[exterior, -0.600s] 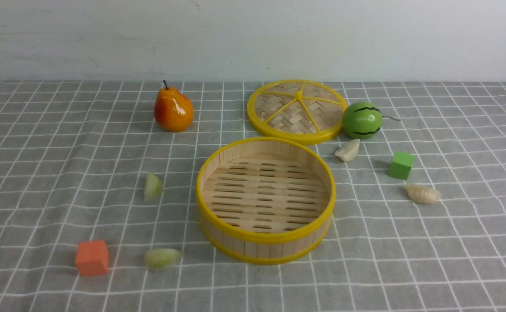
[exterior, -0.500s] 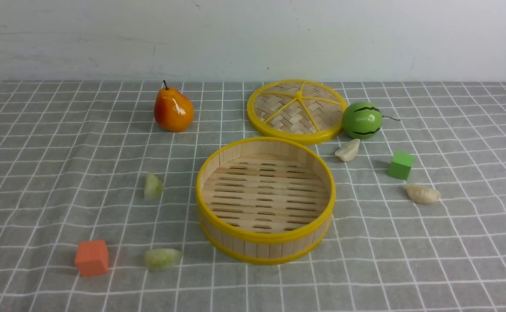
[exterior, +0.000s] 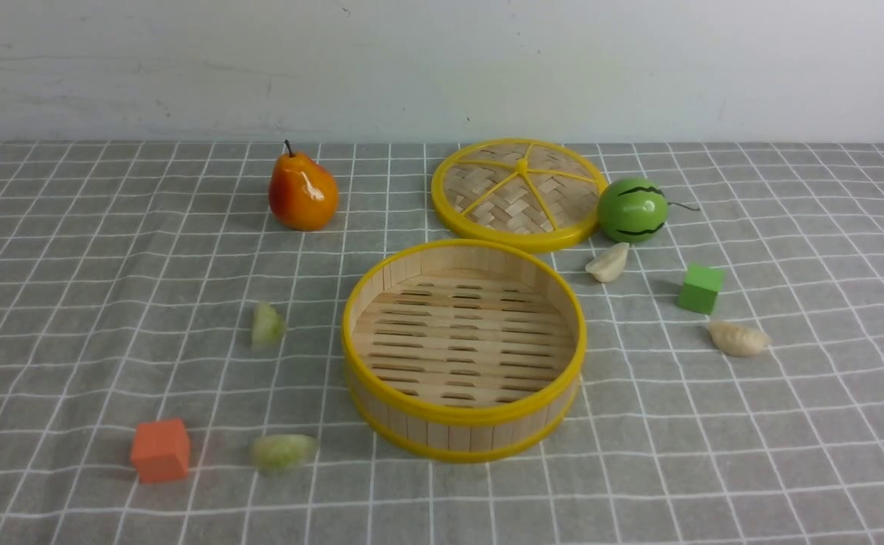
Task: Put the dumplings into the steamer on the table with the grey tablecloth.
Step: 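Reach for and grasp a dumpling on the table with the left gripper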
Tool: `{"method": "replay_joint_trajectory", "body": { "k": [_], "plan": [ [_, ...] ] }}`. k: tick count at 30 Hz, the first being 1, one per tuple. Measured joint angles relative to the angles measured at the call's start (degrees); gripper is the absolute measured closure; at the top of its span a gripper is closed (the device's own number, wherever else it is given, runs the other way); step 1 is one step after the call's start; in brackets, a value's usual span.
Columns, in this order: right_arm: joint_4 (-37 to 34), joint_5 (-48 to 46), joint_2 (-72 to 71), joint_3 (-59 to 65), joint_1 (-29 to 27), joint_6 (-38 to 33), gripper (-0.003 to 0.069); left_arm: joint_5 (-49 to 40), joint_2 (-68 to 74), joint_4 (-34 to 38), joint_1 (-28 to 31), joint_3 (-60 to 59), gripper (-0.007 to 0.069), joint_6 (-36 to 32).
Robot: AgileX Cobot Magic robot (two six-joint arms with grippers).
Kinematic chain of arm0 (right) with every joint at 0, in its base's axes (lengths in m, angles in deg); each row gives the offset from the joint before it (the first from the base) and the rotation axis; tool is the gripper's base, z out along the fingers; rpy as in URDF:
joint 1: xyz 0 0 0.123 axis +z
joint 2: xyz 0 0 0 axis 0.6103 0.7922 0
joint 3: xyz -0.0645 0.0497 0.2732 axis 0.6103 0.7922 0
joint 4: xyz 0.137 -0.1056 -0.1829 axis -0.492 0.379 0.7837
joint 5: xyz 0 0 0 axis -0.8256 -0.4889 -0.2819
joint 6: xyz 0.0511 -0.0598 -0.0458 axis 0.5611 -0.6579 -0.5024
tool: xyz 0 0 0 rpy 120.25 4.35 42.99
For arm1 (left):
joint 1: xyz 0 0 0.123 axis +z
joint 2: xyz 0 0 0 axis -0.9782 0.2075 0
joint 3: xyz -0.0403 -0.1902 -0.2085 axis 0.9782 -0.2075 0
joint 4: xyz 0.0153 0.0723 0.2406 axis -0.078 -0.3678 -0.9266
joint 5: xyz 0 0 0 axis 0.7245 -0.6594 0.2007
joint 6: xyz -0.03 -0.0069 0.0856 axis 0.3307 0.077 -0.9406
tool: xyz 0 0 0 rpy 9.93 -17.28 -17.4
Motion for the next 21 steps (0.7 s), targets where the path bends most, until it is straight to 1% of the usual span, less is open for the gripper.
{"method": "replay_joint_trajectory", "body": {
  "k": [9,12,16,18,20,21],
  "plan": [
    [0.0,0.0,0.0,0.0,0.0,0.0,0.0419,0.34,0.0,0.63,0.0,0.0,0.0449,1.63],
    [0.0,1.04,0.0,0.07,0.0,0.0,0.0419,2.52,0.0,1.54,0.0,-0.06,0.0448,1.63],
    [0.0,5.55,0.0,0.51,0.0,0.0,0.0419,10.02,0.0,1.74,0.0,-0.06,0.0445,1.67],
    [0.0,13.58,0.0,0.56,0.0,0.0,0.0419,19.4,0.0,1.74,0.0,-0.06,0.0442,1.67],
    [0.0,17.5,0.0,0.56,0.0,0.0,0.0419,23.81,0.0,1.74,0.0,-0.06,0.0442,1.67],
    [0.0,22.09,0.0,0.56,0.0,0.0,0.0419,27.97,0.0,1.74,0.0,-0.06,0.044,1.55]
  ]
}}
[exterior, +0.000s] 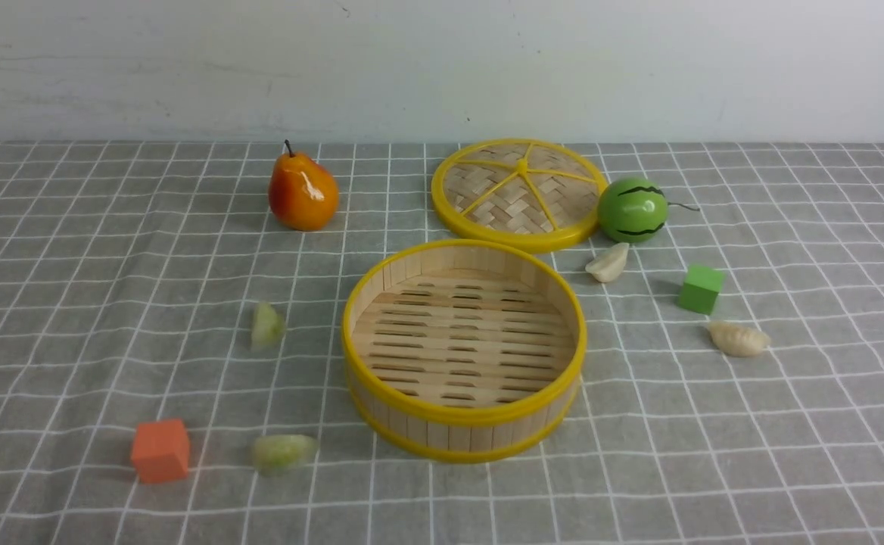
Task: Put the dumplings into the steamer on the table with the grey tablecloth.
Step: 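Reach for and grasp a dumpling on the table with the left gripper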
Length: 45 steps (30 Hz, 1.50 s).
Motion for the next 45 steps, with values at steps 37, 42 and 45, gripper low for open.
{"method": "replay_joint_trajectory", "body": {
  "k": [37,42,45],
  "plan": [
    [-3.8,-22.43,42.85,-23.08,5.47,10.26,0.0663,-17.15,57.05,-21.28,-2.98,36.23,0.0438,41.64],
    [-4.1,-27.56,50.64,-27.6,12.07,4.32,0.0662,-33.21,68.43,-20.18,-11.67,47.45,0.0572,31.16],
    [-4.75,-31.95,57.09,-31.38,16.59,2.24,0.0661,-41.48,76.48,-16.87,-15.03,56.52,0.0638,23.3]
  ]
}}
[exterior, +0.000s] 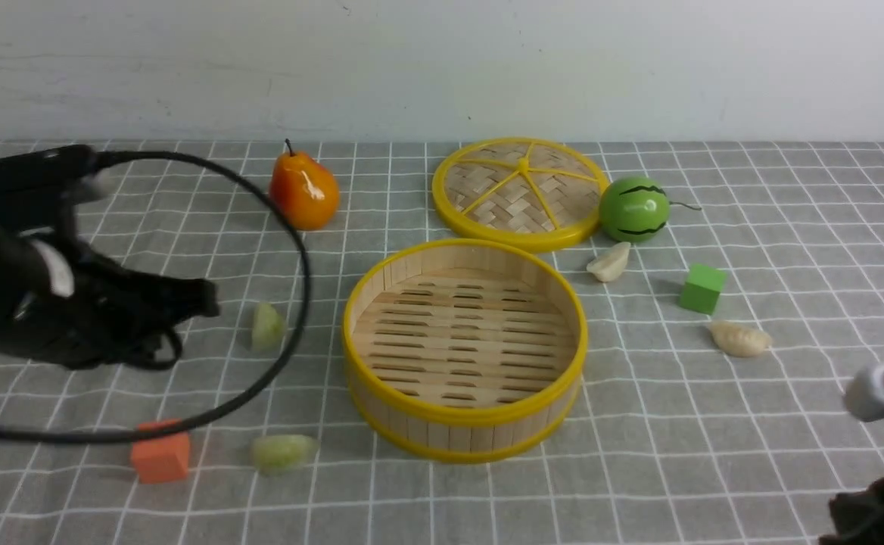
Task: Put the dumplings into the steamer on the table with the grey tablecloth.
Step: 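Reach for and grasp a dumpling on the table with the left gripper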
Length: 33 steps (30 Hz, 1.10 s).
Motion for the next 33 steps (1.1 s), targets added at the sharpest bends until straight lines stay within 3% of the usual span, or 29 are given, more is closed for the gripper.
{"method": "replay_joint_trajectory", "body": {
  "k": [3,9,12,17,19,22,28,33],
  "plan": [
    [-1.34,-5.59,7.09,-4.72,4.33,-0.92,0.0661,-4.61,10.34,6.49,-0.44,10.81,0.0638,-5.13],
    [-3.31,-6.59,10.31,-6.78,6.76,-3.18,0.0661,-6.49,23.04,10.08,-0.6,24.67,0.0608,-6.62],
    [-5.58,-6.76,10.42,-6.86,6.75,-3.92,0.066,-6.49,28.74,8.43,-0.56,29.2,0.0491,-6.94],
    [-6.2,-6.64,10.42,-6.86,6.75,-6.22,0.0659,-5.68,38.48,5.16,1.19,33.89,0.0228,-4.76],
    [-6.39,-6.48,10.42,-6.86,6.75,-6.44,0.0658,-5.34,41.4,4.78,2.18,35.24,0.0181,-3.29],
    [-6.4,-6.18,10.42,-6.86,6.75,-6.56,0.0655,-5.38,45.16,4.77,3.24,36.88,0.0181,-2.83],
    [-7.14,-4.98,10.43,-6.86,6.75,-6.56,0.0652,-5.45,47.66,4.61,3.32,38.07,0.0401,-5.86],
    [-7.63,-4.84,10.48,-6.86,6.75,-6.56,0.0649,-11.01,45.41,7.7,2.55,41.08,0.039,-7.55]
  ]
}}
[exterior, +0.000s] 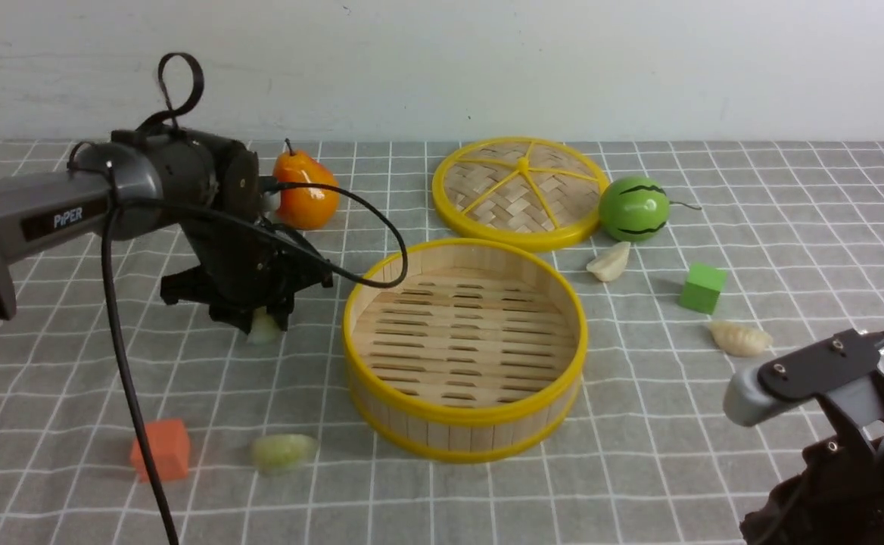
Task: Put the dumplings into the steamer on the table with the grey tablecloth.
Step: 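Reach for and grasp a dumpling on the table with the left gripper, then place the dumpling into the bamboo steamer basket with the left gripper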
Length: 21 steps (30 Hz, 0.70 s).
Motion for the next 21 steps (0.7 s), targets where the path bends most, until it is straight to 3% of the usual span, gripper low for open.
{"method": "replay_joint_trajectory", "body": {
  "k": [8,15,21],
  "plan": [
    [-0.26,1.31,0.0,0.0,0.0,0.0,0.064,3.99,-7.85,8.16,-8.54,3.69,0.039,-6.04],
    [-0.48,1.38,0.0,0.0,0.0,0.0,0.0638,10.0,0.19,3.99,-11.28,3.44,0.0386,-6.55],
    [-0.82,1.38,0.0,0.0,0.0,-0.04,0.063,9.74,1.29,3.15,-11.28,3.33,0.0188,-6.22]
  ]
}}
